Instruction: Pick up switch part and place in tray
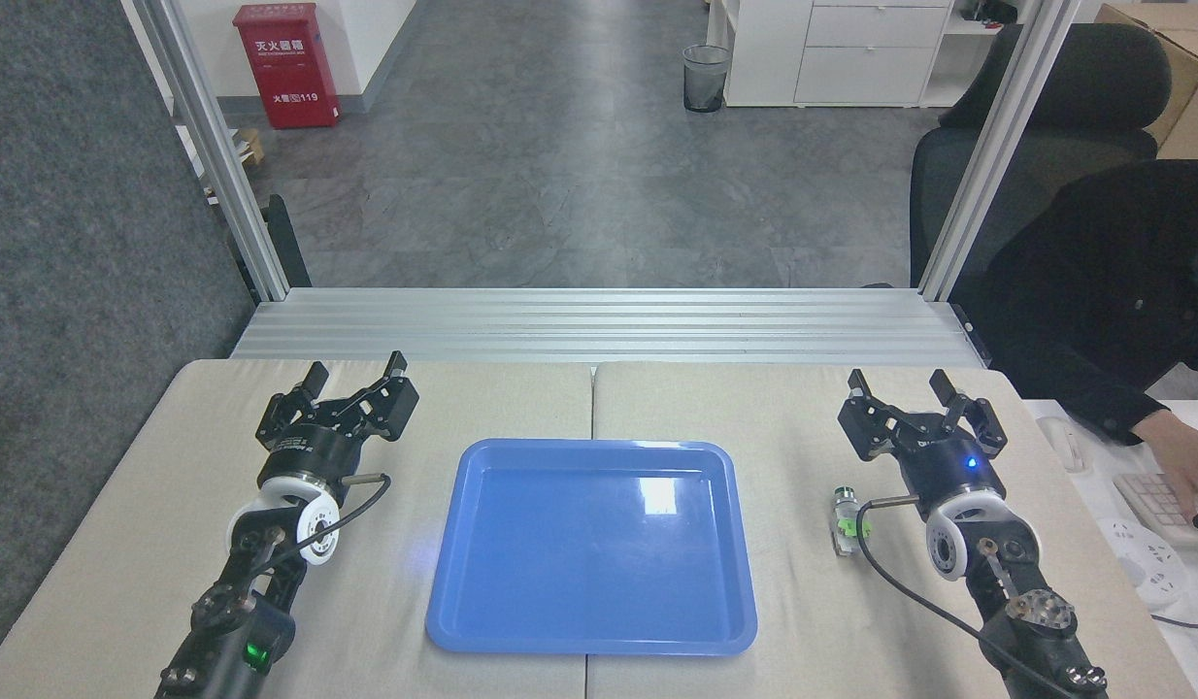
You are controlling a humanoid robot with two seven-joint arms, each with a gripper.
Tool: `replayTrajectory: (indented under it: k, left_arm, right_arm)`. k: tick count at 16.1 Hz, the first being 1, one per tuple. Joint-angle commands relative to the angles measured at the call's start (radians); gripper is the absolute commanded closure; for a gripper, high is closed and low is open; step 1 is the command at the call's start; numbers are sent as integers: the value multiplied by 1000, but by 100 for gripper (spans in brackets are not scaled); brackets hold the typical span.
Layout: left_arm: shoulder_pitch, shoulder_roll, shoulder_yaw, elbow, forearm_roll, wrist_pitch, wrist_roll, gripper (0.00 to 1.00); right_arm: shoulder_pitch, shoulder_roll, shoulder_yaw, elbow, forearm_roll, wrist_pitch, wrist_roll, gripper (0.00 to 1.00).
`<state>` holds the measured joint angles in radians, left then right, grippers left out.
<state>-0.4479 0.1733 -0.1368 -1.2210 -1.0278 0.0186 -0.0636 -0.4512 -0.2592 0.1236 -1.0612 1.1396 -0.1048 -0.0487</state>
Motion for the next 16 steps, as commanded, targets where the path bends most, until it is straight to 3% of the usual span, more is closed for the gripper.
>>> replayTrajectory:
  k: [1, 16]
  left_arm:
    - [0, 0, 0, 0, 0, 0, 1, 0]
    - [0, 0, 0, 0, 0, 0, 1, 0]
  right_arm:
    - [-1, -2, -1, 0, 0, 0, 0, 2]
    - [12, 8, 1, -2, -1, 0, 0, 2]
